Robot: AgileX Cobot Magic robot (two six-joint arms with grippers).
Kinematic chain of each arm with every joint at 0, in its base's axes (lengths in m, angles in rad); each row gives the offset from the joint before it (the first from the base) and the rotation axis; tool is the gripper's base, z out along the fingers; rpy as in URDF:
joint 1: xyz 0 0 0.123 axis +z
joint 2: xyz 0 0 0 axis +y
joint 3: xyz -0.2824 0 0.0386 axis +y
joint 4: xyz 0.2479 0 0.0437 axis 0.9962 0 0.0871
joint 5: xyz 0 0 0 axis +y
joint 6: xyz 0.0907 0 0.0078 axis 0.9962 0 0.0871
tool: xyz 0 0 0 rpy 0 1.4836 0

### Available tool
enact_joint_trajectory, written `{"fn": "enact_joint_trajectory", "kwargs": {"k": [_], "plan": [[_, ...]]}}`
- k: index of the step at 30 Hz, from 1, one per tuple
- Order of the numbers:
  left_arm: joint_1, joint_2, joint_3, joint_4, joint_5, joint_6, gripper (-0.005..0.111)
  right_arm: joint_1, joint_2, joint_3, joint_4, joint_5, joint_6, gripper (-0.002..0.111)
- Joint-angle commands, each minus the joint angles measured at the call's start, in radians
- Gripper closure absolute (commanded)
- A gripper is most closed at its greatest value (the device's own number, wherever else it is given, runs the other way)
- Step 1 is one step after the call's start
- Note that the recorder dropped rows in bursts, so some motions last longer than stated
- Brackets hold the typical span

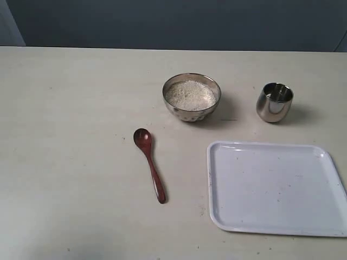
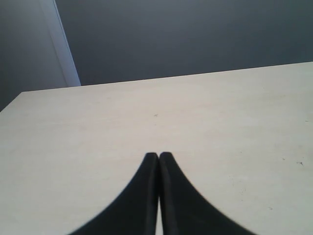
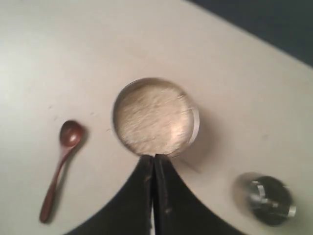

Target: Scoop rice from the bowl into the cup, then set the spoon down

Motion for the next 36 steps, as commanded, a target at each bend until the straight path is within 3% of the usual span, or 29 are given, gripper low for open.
{"fn": "enact_joint_trajectory", "kwargs": {"k": [1, 8, 13, 19, 24, 36], "plan": [[-0.008, -0.004, -0.004, -0.004, -0.001, -0.007, 0.106, 0.141, 0.062, 0.124, -0.009, 0.011, 0.053, 0.109], [-0.008, -0.004, -0.004, -0.004, -0.001, -0.007, 0.106, 0.234, 0.085, 0.384, 0.121, 0.011, 0.057, 0.105], [-0.008, -0.004, -0.004, -0.004, -0.001, -0.007, 0.106, 0.308, 0.118, 0.495, 0.256, -0.078, 0.065, 0.065], [-0.008, -0.004, -0.004, 0.001, -0.001, -0.007, 0.106, 0.398, 0.235, 0.501, 0.22, -0.281, 0.156, 0.064], [-0.008, -0.004, -0.004, 0.001, -0.001, -0.007, 0.106, 0.398, 0.27, 0.501, 0.092, -0.276, 0.246, 0.064], [-0.008, -0.004, -0.004, 0.001, -0.001, -0.007, 0.106, 0.398, 0.325, 0.501, 0.092, -0.312, 0.287, 0.064]]}}
